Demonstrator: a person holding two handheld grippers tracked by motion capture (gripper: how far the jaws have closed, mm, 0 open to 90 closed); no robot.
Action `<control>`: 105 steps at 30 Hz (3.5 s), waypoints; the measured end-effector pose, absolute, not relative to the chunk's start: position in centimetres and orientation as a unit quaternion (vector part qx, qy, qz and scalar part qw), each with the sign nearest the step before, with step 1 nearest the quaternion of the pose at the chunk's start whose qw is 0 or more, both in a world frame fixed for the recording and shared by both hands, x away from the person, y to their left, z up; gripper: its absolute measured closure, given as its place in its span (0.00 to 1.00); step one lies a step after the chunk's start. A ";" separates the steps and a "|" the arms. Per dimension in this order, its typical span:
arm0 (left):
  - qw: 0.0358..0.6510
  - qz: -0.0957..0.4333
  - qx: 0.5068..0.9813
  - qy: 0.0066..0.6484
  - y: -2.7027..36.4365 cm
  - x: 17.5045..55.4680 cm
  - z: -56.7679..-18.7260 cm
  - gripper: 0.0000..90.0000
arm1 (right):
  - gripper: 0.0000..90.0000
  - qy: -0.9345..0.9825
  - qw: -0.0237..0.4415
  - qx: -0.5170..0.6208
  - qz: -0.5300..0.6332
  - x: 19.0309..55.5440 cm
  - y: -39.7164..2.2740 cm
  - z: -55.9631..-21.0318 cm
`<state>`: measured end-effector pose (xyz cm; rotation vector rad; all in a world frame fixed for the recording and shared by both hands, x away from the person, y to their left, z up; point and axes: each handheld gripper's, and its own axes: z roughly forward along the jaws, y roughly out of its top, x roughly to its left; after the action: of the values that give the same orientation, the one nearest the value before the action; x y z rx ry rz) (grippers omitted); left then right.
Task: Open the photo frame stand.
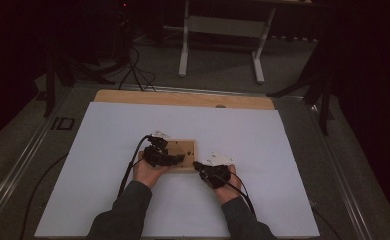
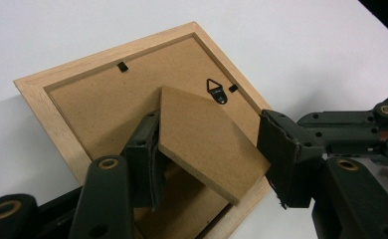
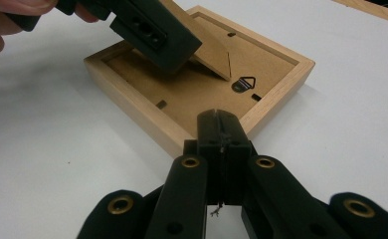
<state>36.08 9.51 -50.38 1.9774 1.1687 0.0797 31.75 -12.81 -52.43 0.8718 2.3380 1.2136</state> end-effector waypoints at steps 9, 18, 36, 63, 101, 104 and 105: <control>0.424 0.018 0.773 0.471 10.3 36.4 -50.3 0.50 | 1.00 0.828 0.182 0.309 0.430 31.8 -12.8 -52.4; 0.414 0.018 0.777 0.474 10.2 36.4 -50.3 0.52 | 1.00 0.828 0.182 0.309 0.430 31.7 -12.8 -52.4; 0.399 0.006 0.778 0.484 10.3 36.2 -50.5 0.58 | 1.00 0.828 0.183 0.309 0.430 31.7 -12.8 -52.4; 0.381 0.028 0.794 0.472 9.9 36.1 -50.3 0.59 | 0.91 0.829 0.183 0.311 0.427 31.9 -13.0 -52.3; 0.386 0.236 0.823 0.345 8.1 30.5 -50.4 0.59 | 0.48 0.793 0.050 0.398 0.458 38.9 -14.4 -49.3; 0.390 0.238 0.822 0.341 8.2 30.4 -50.5 0.59 | 0.48 0.793 0.029 0.403 0.456 39.3 -14.3 -49.7; 0.389 0.240 0.823 0.338 8.3 30.3 -50.6 0.59 | 0.48 0.792 0.022 0.405 0.457 39.4 -14.3 -49.9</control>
<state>30.28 8.31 -50.60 2.0913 0.8581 0.6106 39.40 -14.32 -49.86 1.2539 2.4544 1.4158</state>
